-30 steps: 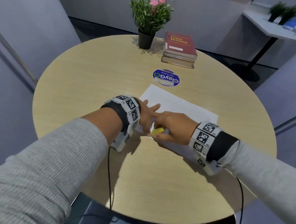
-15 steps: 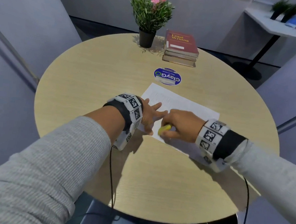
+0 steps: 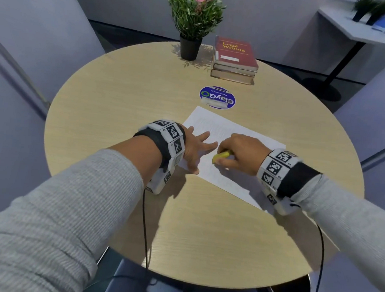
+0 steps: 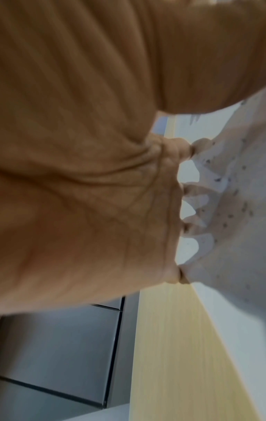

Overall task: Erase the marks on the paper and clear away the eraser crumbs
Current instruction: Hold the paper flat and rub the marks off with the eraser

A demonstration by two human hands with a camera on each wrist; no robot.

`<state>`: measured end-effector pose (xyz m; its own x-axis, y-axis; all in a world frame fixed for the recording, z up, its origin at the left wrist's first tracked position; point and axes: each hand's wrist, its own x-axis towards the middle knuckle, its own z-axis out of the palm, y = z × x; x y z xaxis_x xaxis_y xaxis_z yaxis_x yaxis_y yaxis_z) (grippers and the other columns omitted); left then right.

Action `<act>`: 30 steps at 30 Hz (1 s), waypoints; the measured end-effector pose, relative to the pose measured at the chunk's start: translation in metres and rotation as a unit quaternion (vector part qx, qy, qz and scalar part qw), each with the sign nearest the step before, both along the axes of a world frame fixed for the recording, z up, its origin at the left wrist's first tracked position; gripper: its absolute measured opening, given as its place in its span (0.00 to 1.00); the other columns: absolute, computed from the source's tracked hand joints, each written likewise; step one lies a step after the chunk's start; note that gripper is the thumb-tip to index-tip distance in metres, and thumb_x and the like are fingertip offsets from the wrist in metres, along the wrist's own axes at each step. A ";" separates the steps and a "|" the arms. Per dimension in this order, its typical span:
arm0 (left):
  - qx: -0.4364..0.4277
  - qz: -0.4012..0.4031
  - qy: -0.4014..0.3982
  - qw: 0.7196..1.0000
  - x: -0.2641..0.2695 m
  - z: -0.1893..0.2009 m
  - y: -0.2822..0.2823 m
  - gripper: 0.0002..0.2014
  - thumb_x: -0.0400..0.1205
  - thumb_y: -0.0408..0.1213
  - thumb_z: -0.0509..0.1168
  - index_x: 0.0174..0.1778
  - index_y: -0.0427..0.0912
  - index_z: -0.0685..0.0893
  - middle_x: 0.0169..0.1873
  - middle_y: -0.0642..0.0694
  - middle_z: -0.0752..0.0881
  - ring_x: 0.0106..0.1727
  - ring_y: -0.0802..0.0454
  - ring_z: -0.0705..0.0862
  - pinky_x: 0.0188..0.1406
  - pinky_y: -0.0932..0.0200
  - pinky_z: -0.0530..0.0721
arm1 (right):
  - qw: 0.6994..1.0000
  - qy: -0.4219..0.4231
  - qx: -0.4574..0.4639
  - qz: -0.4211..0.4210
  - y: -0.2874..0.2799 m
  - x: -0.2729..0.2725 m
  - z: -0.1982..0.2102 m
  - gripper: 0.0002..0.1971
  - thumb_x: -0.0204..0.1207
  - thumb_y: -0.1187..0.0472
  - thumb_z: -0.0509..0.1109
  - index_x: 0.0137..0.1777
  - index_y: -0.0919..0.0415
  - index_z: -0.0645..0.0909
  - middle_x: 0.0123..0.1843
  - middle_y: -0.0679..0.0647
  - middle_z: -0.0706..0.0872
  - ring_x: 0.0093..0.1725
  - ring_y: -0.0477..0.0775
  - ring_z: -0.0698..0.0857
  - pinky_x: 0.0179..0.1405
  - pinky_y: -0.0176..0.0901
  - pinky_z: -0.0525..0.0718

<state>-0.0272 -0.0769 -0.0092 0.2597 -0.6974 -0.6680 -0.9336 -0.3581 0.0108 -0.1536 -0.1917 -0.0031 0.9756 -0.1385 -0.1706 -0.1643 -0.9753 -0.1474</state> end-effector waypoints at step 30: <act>-0.011 -0.023 0.002 1.000 -0.010 0.015 0.005 0.49 0.82 0.48 0.68 0.84 0.54 0.35 0.83 0.44 0.32 0.82 0.33 0.33 0.78 0.37 0.41 | 0.997 0.004 0.041 0.059 0.022 -0.014 -0.007 0.15 0.74 0.44 0.67 0.53 0.51 0.84 0.45 0.48 0.83 0.47 0.54 0.83 0.46 0.50 0.82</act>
